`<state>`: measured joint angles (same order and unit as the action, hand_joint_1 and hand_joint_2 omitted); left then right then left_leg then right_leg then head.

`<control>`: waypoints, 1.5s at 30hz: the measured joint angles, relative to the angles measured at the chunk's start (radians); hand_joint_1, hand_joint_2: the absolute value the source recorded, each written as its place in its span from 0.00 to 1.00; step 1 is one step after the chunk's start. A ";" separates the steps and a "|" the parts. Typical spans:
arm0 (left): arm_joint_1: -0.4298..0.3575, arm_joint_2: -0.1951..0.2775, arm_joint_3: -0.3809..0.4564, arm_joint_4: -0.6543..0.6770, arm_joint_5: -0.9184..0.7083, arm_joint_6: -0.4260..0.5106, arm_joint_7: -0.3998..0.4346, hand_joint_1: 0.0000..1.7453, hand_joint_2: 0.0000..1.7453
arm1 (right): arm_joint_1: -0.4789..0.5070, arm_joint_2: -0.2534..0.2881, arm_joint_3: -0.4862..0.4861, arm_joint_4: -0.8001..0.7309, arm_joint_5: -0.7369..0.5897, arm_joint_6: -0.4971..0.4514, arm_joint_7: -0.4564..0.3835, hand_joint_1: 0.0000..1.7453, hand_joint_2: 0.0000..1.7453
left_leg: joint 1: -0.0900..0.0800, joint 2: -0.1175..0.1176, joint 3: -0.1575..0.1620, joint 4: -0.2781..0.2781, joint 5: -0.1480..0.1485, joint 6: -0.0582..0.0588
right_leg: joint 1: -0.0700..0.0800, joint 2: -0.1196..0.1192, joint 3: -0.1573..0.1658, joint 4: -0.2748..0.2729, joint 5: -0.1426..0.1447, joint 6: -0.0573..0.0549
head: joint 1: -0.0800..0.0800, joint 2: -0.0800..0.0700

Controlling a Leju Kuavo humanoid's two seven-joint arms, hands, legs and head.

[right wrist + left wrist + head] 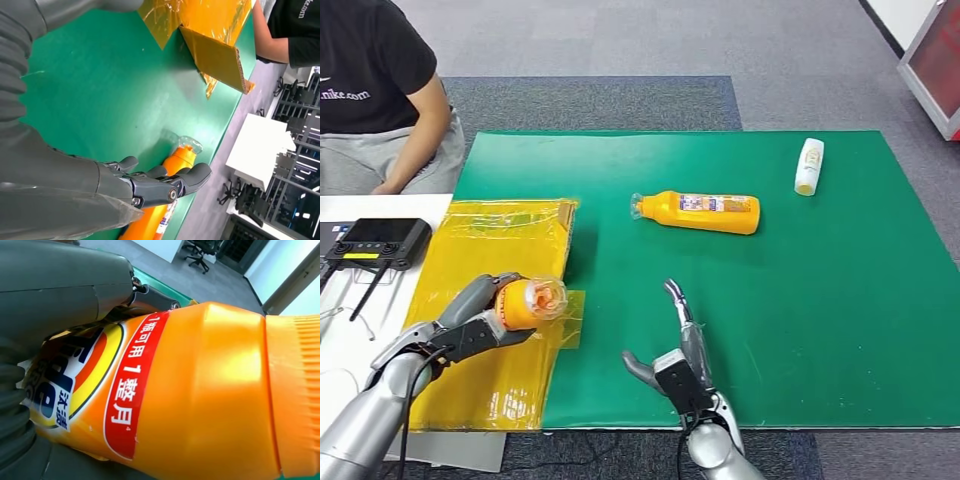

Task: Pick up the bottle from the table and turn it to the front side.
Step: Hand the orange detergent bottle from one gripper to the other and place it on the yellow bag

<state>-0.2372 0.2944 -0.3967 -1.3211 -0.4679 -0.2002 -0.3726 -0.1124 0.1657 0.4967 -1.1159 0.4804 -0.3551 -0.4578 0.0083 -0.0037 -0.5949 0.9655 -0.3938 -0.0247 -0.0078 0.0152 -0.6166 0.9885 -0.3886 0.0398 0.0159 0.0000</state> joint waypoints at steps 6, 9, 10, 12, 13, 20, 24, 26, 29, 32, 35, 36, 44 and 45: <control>-0.052 -0.029 -0.035 0.082 -0.012 0.017 -0.002 1.00 1.00 | -0.012 0.007 0.000 0.023 0.001 0.006 0.017 0.00 1.00 | 0.000 0.000 0.002 0.000 0.002 -0.001 | 0.000 -0.001 0.003 0.000 0.001 -0.001 | 0.000 0.000; -0.075 -0.054 -0.046 0.126 -0.013 0.035 0.004 1.00 1.00 | -0.015 0.008 0.000 0.035 0.000 0.009 0.022 0.00 1.00 | 0.000 -0.001 0.003 0.000 0.003 0.000 | 0.000 -0.002 0.003 0.000 0.002 -0.001 | 0.000 0.000; -0.081 -0.063 -0.048 0.140 -0.013 0.042 0.006 1.00 1.00 | -0.016 0.008 0.000 0.039 0.000 0.009 0.023 0.00 1.00 | 0.000 -0.001 0.003 0.000 0.004 0.000 | 0.000 -0.002 0.004 0.000 0.003 -0.001 | 0.000 0.000; -0.096 -0.086 -0.049 0.169 -0.019 0.065 0.009 1.00 1.00 | -0.018 0.009 0.000 0.045 -0.001 0.009 0.024 0.00 1.00 | 0.000 -0.002 0.003 0.000 0.005 0.000 | 0.000 -0.004 0.004 0.000 0.004 -0.001 | 0.000 0.000; -0.103 -0.097 -0.050 0.184 -0.024 0.078 0.011 1.00 1.00 | -0.019 0.009 0.000 0.049 -0.002 0.010 0.024 0.00 1.00 | 0.000 -0.003 0.003 0.000 0.006 0.000 | 0.000 -0.004 0.004 0.000 0.004 -0.001 | 0.000 0.000; -0.160 -0.174 -0.051 0.286 -0.018 0.100 0.017 1.00 1.00 | -0.032 0.009 0.000 0.074 -0.009 0.018 0.014 0.00 1.00 | -0.001 -0.009 0.002 0.000 0.010 0.002 | -0.001 -0.010 0.006 0.000 0.007 0.000 | 0.000 0.000; -0.191 -0.207 -0.053 0.342 -0.012 0.097 0.006 0.95 1.00 | -0.047 0.009 0.000 0.092 -0.009 0.023 0.007 0.00 1.00 | -0.002 -0.013 0.002 0.000 0.011 0.004 | -0.002 -0.014 0.008 0.000 0.007 0.000 | 0.000 0.000; -0.203 -0.220 -0.056 0.368 -0.012 0.095 -0.005 0.89 1.00 | -0.055 0.010 0.002 0.102 -0.009 0.026 0.006 0.00 1.00 | -0.002 -0.014 0.003 0.000 0.012 0.004 | -0.002 -0.016 0.009 0.000 0.007 0.001 | 0.000 0.000; -0.218 -0.230 -0.066 0.398 -0.012 0.088 -0.020 0.91 1.00 | -0.063 0.012 0.008 0.114 -0.007 0.027 0.004 0.00 1.00 | -0.003 -0.015 0.003 0.000 0.012 0.004 | -0.003 -0.016 0.009 0.000 0.007 0.001 | 0.000 0.000; -0.231 -0.232 -0.084 0.420 -0.014 0.068 -0.025 0.58 1.00 | -0.068 0.015 0.015 0.124 -0.005 0.028 0.003 0.00 1.00 | -0.003 -0.016 0.004 0.000 0.012 0.004 | -0.003 -0.017 0.011 0.000 0.006 0.003 | 0.000 0.000; -0.243 -0.231 -0.105 0.439 -0.024 0.056 -0.021 0.07 1.00 | -0.075 0.016 0.021 0.134 -0.004 0.027 0.004 0.00 1.00 | -0.004 -0.016 0.006 -0.001 0.011 0.005 | -0.003 -0.017 0.013 0.000 0.005 0.003 | 0.000 0.000; -0.246 -0.230 -0.114 0.446 -0.030 0.055 -0.019 0.05 1.00 | -0.077 0.017 0.023 0.137 -0.003 0.027 0.004 0.00 1.00 | -0.004 -0.016 0.006 -0.001 0.011 0.004 | -0.003 -0.017 0.014 0.000 0.005 0.003 | 0.000 0.000; -0.235 -0.231 -0.169 0.507 -0.057 0.060 0.006 0.00 1.00 | -0.079 0.020 0.028 0.161 0.002 0.017 0.012 0.00 1.00 | -0.003 -0.013 0.008 -0.001 0.008 0.001 | -0.003 -0.010 0.011 0.000 0.005 0.002 | 0.000 0.000; -0.230 -0.231 -0.171 0.511 -0.057 0.063 0.010 0.00 1.00 | -0.080 0.020 0.028 0.163 0.002 0.016 0.012 0.00 1.00 | -0.003 -0.013 0.008 -0.001 0.009 0.001 | -0.003 -0.010 0.011 0.000 0.005 0.001 | 0.000 0.000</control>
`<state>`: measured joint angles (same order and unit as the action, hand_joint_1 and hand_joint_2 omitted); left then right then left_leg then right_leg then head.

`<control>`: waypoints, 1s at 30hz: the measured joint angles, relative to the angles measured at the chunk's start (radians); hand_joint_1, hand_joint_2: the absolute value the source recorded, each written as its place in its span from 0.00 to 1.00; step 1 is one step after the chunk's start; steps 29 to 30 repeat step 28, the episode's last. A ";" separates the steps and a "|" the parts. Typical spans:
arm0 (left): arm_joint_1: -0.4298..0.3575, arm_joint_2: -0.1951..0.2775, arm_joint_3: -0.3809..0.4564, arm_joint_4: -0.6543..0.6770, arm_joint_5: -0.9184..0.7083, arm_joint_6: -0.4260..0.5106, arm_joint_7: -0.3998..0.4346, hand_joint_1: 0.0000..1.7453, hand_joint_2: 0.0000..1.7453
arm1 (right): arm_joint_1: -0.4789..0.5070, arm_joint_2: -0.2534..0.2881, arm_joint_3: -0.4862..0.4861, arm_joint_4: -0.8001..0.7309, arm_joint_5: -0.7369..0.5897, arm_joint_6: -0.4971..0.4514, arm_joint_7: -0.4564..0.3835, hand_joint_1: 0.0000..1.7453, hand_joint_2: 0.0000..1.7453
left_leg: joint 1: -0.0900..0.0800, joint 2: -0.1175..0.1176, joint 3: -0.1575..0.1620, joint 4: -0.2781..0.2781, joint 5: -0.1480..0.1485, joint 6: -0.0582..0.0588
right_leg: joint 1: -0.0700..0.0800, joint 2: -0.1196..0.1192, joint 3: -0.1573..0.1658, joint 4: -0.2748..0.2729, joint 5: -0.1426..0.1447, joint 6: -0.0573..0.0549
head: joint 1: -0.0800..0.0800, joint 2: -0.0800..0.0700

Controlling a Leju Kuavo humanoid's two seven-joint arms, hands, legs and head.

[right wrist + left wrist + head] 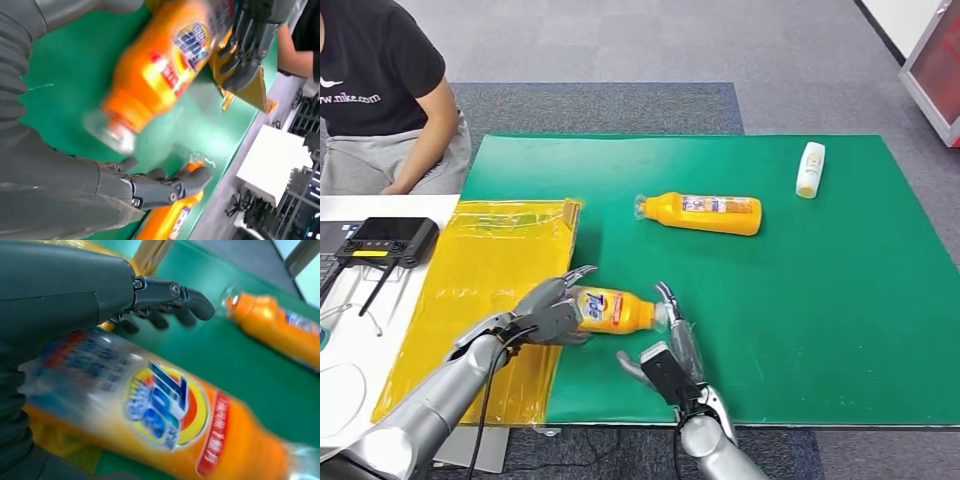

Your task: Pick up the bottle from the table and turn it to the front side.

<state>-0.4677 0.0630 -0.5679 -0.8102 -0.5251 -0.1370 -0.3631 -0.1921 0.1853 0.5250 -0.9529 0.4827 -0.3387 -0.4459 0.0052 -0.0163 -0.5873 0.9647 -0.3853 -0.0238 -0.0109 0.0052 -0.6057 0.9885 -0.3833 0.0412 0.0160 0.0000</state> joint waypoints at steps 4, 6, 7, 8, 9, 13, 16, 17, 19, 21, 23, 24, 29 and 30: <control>0.003 -0.003 -0.005 0.004 -0.006 0.024 0.021 0.00 1.00 | -0.002 0.002 0.003 0.005 0.005 -0.003 -0.001 0.00 1.00 | 0.001 0.000 0.000 -0.001 0.000 0.000 | 0.001 0.000 0.000 0.000 -0.001 -0.001 | 0.000 0.000; 0.004 -0.005 -0.005 0.004 -0.009 0.033 0.027 0.00 1.00 | -0.002 0.002 0.002 0.005 0.008 -0.005 -0.003 0.00 1.00 | 0.001 0.000 0.000 -0.001 0.000 -0.001 | 0.001 0.000 0.000 0.000 -0.001 -0.001 | 0.000 0.000; 0.004 -0.006 -0.005 0.004 -0.009 0.037 0.029 0.00 1.00 | -0.002 0.002 0.002 0.005 0.009 -0.006 -0.004 0.00 1.00 | 0.001 0.000 0.000 -0.001 0.000 -0.001 | 0.001 0.000 0.000 0.000 -0.001 -0.001 | 0.000 0.000; 0.005 -0.006 -0.005 0.004 -0.010 0.040 0.030 0.00 1.00 | -0.002 0.002 0.002 0.005 0.010 -0.007 -0.005 0.00 1.00 | 0.001 0.000 0.000 -0.001 0.000 -0.001 | 0.001 0.000 0.000 0.000 -0.001 -0.001 | 0.000 0.000; 0.006 -0.007 -0.005 0.004 -0.011 0.043 0.031 0.00 1.00 | -0.001 0.002 0.002 0.006 0.011 -0.008 -0.006 0.00 1.00 | 0.001 0.000 0.000 -0.001 0.000 -0.001 | 0.001 0.000 0.000 0.000 -0.001 -0.001 | 0.000 0.000; 0.011 -0.008 -0.006 0.003 -0.032 0.063 0.033 0.00 1.00 | -0.001 0.002 0.002 0.006 0.014 -0.016 -0.013 0.00 1.00 | 0.001 0.000 0.000 -0.001 0.000 -0.001 | 0.001 0.000 0.000 0.000 0.000 -0.001 | 0.000 0.000; 0.022 -0.009 -0.007 -0.006 -0.054 0.095 0.027 0.00 1.00 | 0.000 0.002 0.002 0.006 0.017 -0.021 -0.015 0.00 1.00 | 0.001 0.000 0.001 -0.001 0.000 -0.001 | 0.001 0.000 0.000 0.000 0.000 -0.002 | 0.000 0.000; 0.030 -0.009 -0.007 -0.018 -0.056 0.108 0.018 0.00 1.00 | 0.001 0.002 0.002 0.006 0.018 -0.023 -0.015 0.00 1.00 | 0.001 0.000 0.000 -0.001 0.000 -0.001 | 0.001 0.000 -0.001 0.000 0.000 -0.002 | 0.000 0.000; 0.062 -0.008 -0.002 -0.063 -0.041 0.134 -0.019 0.00 1.00 | 0.005 0.002 0.000 0.006 0.019 -0.028 -0.017 0.00 1.00 | 0.001 0.001 -0.001 -0.001 0.000 -0.001 | 0.001 0.001 -0.003 0.000 0.001 -0.002 | 0.000 0.000; 0.111 -0.006 0.009 -0.143 -0.002 0.146 -0.067 0.00 1.00 | 0.009 0.000 -0.002 0.006 0.019 -0.032 -0.020 0.00 1.00 | 0.001 0.002 -0.003 -0.001 0.000 -0.001 | 0.001 0.002 -0.005 0.000 0.001 -0.003 | 0.000 0.000; 0.165 -0.005 0.024 -0.250 0.057 0.151 -0.125 0.00 1.00 | 0.014 -0.002 -0.004 0.006 0.019 -0.035 -0.026 0.00 1.00 | 0.001 0.003 -0.006 -0.001 0.001 -0.001 | 0.001 0.002 -0.008 0.000 0.001 -0.003 | 0.000 0.000; 0.191 -0.005 0.032 -0.308 0.084 0.157 -0.153 0.00 1.00 | 0.017 -0.002 -0.005 0.006 0.019 -0.037 -0.028 0.00 1.00 | 0.001 0.003 -0.007 -0.001 0.001 -0.001 | 0.001 0.002 -0.009 0.000 0.001 -0.003 | 0.000 0.000; 0.268 -0.005 0.055 -0.510 0.124 0.192 -0.197 0.00 1.00 | 0.025 -0.003 -0.008 0.006 0.025 -0.047 -0.029 0.00 1.00 | 0.001 0.003 -0.010 -0.001 0.000 -0.001 | 0.001 0.002 -0.011 0.000 0.000 -0.002 | 0.000 0.000; 0.268 -0.005 0.055 -0.510 0.124 0.192 -0.197 0.00 1.00 | 0.025 -0.003 -0.008 0.006 0.025 -0.047 -0.029 0.00 1.00 | 0.001 0.003 -0.010 -0.001 0.000 -0.001 | 0.001 0.002 -0.011 0.000 0.000 -0.002 | 0.000 0.000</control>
